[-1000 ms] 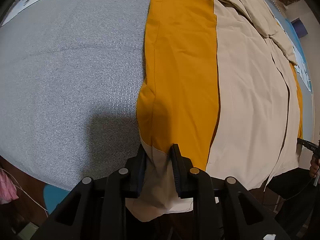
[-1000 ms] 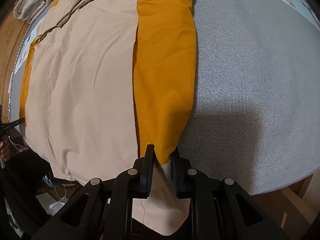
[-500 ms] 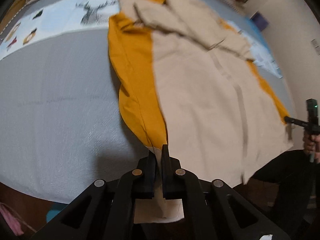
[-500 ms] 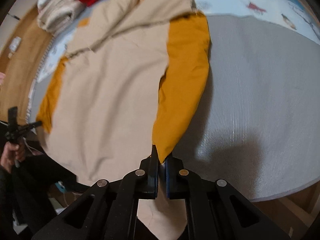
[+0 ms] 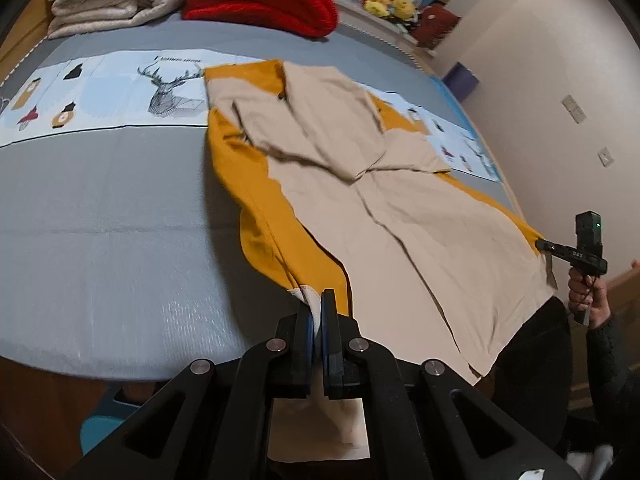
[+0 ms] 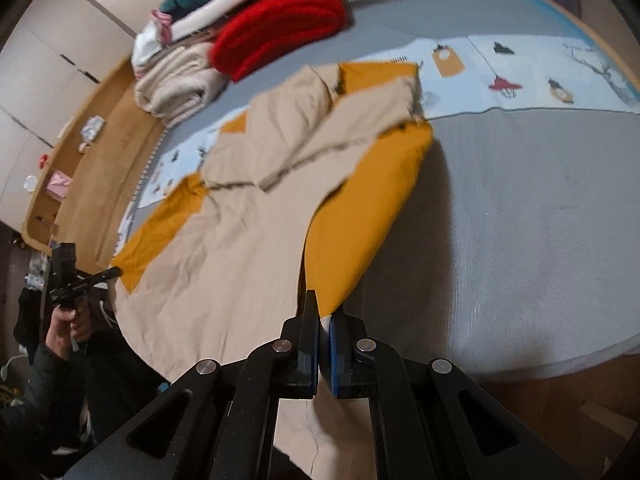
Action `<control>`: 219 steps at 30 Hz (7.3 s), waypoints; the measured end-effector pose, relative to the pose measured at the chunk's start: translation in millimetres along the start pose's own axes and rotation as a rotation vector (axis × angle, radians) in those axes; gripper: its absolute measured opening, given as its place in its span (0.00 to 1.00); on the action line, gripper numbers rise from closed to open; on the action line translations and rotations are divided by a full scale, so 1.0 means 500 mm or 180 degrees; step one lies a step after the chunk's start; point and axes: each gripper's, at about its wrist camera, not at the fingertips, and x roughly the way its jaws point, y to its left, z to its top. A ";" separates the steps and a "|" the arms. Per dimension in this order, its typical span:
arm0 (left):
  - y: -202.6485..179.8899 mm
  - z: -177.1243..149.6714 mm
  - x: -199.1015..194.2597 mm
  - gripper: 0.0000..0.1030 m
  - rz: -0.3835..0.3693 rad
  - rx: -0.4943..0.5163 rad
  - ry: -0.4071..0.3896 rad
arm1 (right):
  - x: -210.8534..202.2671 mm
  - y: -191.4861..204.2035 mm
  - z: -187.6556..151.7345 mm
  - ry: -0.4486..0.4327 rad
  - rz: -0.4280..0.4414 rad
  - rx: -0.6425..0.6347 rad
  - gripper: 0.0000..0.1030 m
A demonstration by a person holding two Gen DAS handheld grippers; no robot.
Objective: Fold large clothes
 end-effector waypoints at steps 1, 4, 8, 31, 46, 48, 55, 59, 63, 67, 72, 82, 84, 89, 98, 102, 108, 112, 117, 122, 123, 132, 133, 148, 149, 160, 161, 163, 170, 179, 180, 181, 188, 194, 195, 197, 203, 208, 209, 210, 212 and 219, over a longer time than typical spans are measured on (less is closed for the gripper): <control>-0.007 -0.007 -0.011 0.01 -0.0026 0.0020 -0.0001 | -0.018 0.006 -0.010 -0.0027 0.0031 -0.0007 0.04; -0.029 -0.038 -0.060 0.01 -0.0129 0.0031 0.0012 | -0.080 0.019 -0.055 -0.0155 0.0121 -0.0049 0.04; -0.043 -0.072 -0.104 0.01 -0.0286 0.0002 -0.0007 | -0.161 0.013 -0.117 -0.0390 0.0258 0.0017 0.04; 0.222 0.216 0.271 0.02 0.0013 -0.1181 -0.0073 | 0.179 -0.201 0.251 -0.0414 -0.0294 0.0816 0.04; 0.287 0.229 0.286 0.25 -0.0153 -0.1528 0.0094 | 0.326 -0.288 0.330 0.0060 -0.0322 0.1106 0.08; 0.284 0.211 0.258 0.37 -0.0098 -0.1534 -0.0024 | 0.315 -0.288 0.321 -0.0015 -0.0310 0.1199 0.10; 0.302 0.141 0.206 0.37 0.0000 -0.1756 -0.0181 | 0.231 -0.278 0.267 -0.0476 -0.0575 0.1304 0.22; 0.292 0.130 0.218 0.40 0.0241 -0.1636 -0.0047 | 0.237 -0.267 0.236 -0.0323 -0.0655 0.1218 0.25; 0.276 0.144 0.244 0.48 0.0375 -0.1467 0.0070 | 0.267 -0.247 0.223 -0.0091 -0.0724 0.0958 0.32; 0.269 0.171 0.272 0.49 0.0452 -0.1450 0.0099 | 0.303 -0.255 0.222 0.0070 -0.0756 0.0922 0.40; 0.263 0.200 0.301 0.50 0.0581 -0.1435 0.0097 | 0.338 -0.269 0.224 0.0233 -0.0772 0.0878 0.41; 0.263 0.233 0.354 0.45 0.0797 -0.1384 0.0099 | 0.354 -0.268 0.241 0.0224 -0.0814 0.0745 0.40; 0.257 0.238 0.359 0.20 0.0800 -0.1345 0.0107 | 0.356 -0.257 0.243 0.0198 -0.0894 0.0614 0.25; 0.226 0.264 0.317 0.04 0.0923 -0.1207 -0.0228 | 0.327 -0.221 0.253 -0.0057 -0.0979 0.0346 0.05; 0.197 0.331 0.219 0.03 0.0953 -0.1059 -0.1178 | 0.205 -0.160 0.307 -0.1257 -0.0932 0.0357 0.03; 0.208 0.358 0.234 0.03 0.0912 -0.1068 -0.1226 | 0.218 -0.143 0.339 -0.1442 -0.1116 0.0342 0.02; 0.282 0.361 0.376 0.03 0.1152 -0.1271 -0.0310 | 0.329 -0.200 0.366 -0.0715 -0.1484 0.0583 0.02; 0.278 0.377 0.350 0.02 0.1067 -0.1281 -0.0613 | 0.345 -0.198 0.369 -0.0721 -0.1596 0.0545 0.02; 0.267 0.389 0.346 0.12 0.1170 -0.1221 -0.0693 | 0.316 -0.176 0.379 -0.1034 -0.1702 0.0496 0.02; 0.284 0.360 0.329 0.28 0.1192 -0.1455 -0.0584 | 0.325 -0.223 0.365 -0.0798 -0.1846 0.0886 0.08; 0.273 0.355 0.314 0.28 0.1158 -0.1407 -0.0650 | 0.318 -0.227 0.360 -0.0799 -0.1825 0.0923 0.09; 0.181 0.276 0.432 0.31 0.0694 -0.0451 0.0475 | 0.343 -0.170 0.297 -0.0226 -0.1035 0.0240 0.10; 0.190 0.260 0.449 0.31 0.0869 -0.0396 0.0610 | 0.375 -0.175 0.276 0.0097 -0.1198 0.0164 0.10; 0.188 0.168 0.398 0.27 0.0791 -0.0047 0.0913 | 0.394 -0.178 0.169 0.0871 -0.1694 -0.0227 0.10; 0.187 0.167 0.389 0.27 0.0779 -0.0092 0.0882 | 0.390 -0.168 0.163 0.0865 -0.1751 -0.0319 0.10; 0.183 0.110 0.366 0.26 0.1344 0.0076 0.1013 | 0.377 -0.174 0.089 0.1333 -0.2263 -0.0492 0.11; 0.171 0.110 0.354 0.26 0.1415 0.0142 0.0925 | 0.363 -0.169 0.090 0.1266 -0.2288 -0.0481 0.11; 0.135 0.108 0.313 0.26 0.1599 0.0231 0.0621 | 0.328 -0.147 0.107 0.1023 -0.2310 -0.0496 0.11; -0.038 0.092 0.163 0.26 0.1666 0.0377 -0.0391 | 0.132 0.019 0.117 -0.0462 -0.2213 -0.0607 0.12; -0.195 -0.003 0.136 0.26 0.1529 0.0106 -0.0919 | 0.038 0.180 0.000 -0.1172 -0.1752 -0.0527 0.26; -0.197 -0.015 0.140 0.26 0.1518 0.0064 -0.0893 | 0.041 0.184 -0.008 -0.1153 -0.1714 -0.0507 0.26; -0.201 -0.026 0.146 0.26 0.1500 -0.0003 -0.0842 | 0.044 0.190 -0.017 -0.1139 -0.1679 -0.0501 0.26; -0.208 -0.048 0.179 0.20 0.1546 0.0087 -0.0781 | 0.053 0.198 -0.047 -0.1165 -0.1686 -0.0614 0.26; -0.175 -0.047 0.237 0.09 0.1395 -0.0076 -0.0740 | 0.084 0.185 -0.029 -0.1059 -0.1622 -0.0495 0.26; -0.167 -0.041 0.244 0.09 0.1331 -0.0166 -0.0723 | 0.093 0.186 -0.024 -0.1047 -0.1605 -0.0485 0.26; -0.156 -0.032 0.250 0.09 0.1210 -0.0260 -0.0744 | 0.113 0.193 -0.014 -0.1033 -0.1602 -0.0514 0.26; -0.096 -0.031 0.266 0.09 0.1097 -0.0638 -0.0654 | 0.186 0.223 0.010 -0.0980 -0.1486 -0.0640 0.24; -0.043 -0.038 0.269 0.10 0.1008 -0.0950 -0.0617 | 0.269 0.263 0.028 -0.0779 -0.1284 -0.0745 0.15; -0.028 -0.039 0.270 0.12 0.0995 -0.1050 -0.0619 | 0.285 0.270 0.030 -0.0737 -0.1279 -0.0779 0.15; -0.016 -0.041 0.271 0.15 0.0966 -0.1143 -0.0627 | 0.310 0.280 0.033 -0.0662 -0.1282 -0.0834 0.15; 0.012 -0.045 0.277 0.21 0.0848 -0.1369 -0.0629 | 0.358 0.292 0.038 -0.0516 -0.1283 -0.0897 0.15; 0.102 -0.075 0.301 0.42 0.0606 -0.2139 -0.0631 | 0.478 0.285 0.053 -0.0115 -0.1493 -0.0839 0.15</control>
